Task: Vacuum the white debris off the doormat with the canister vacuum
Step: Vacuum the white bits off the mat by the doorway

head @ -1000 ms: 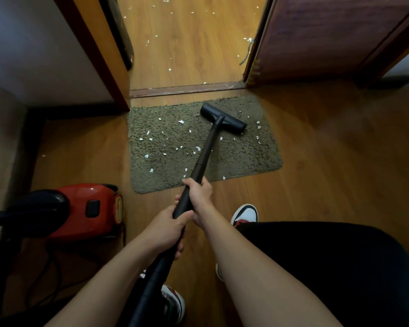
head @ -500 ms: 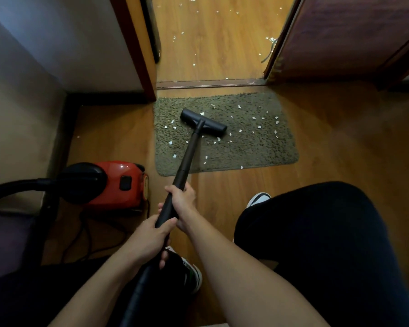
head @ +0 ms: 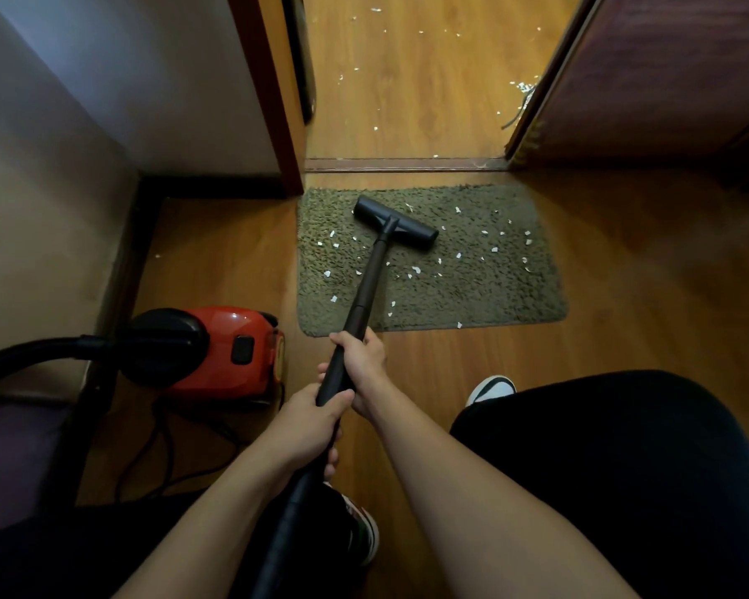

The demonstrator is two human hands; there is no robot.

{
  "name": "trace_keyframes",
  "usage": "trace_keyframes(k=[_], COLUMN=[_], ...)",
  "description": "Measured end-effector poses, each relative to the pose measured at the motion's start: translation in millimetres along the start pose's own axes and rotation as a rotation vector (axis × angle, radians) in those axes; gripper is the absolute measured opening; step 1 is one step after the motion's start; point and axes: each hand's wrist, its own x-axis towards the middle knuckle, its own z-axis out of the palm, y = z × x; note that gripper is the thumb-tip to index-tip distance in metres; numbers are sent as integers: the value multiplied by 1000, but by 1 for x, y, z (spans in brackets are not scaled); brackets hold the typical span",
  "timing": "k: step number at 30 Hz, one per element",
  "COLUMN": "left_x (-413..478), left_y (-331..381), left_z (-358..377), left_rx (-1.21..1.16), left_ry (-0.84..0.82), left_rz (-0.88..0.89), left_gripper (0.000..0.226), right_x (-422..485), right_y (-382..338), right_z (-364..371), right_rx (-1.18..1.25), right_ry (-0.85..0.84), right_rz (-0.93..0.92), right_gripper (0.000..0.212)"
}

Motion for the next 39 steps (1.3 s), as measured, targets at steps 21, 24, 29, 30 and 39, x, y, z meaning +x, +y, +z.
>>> trace_keyframes(k=[21,24,29,30,39], left_x=[52,57,62,63,42], left_y=[52,59,64,64,43], left_z=[26,31,40,41,26], left_rx=[16,10,8,10,2], left_ry=[-53,-57,-69,-71,-45], left_rz=[11,13,15,18,-2], left_gripper=[18,16,15,16,18], right_x=[60,67,73,73,54], right_y=[-49,-55,-60,-59,-37], right_z=[-20,-24,-32,-33,-22], right_rx=[43,52,71,73,37], right_ry=[13,20,42,45,16], right_rz=[-41,-46,-62,-65,-51], right_gripper=[13,13,13,13,14])
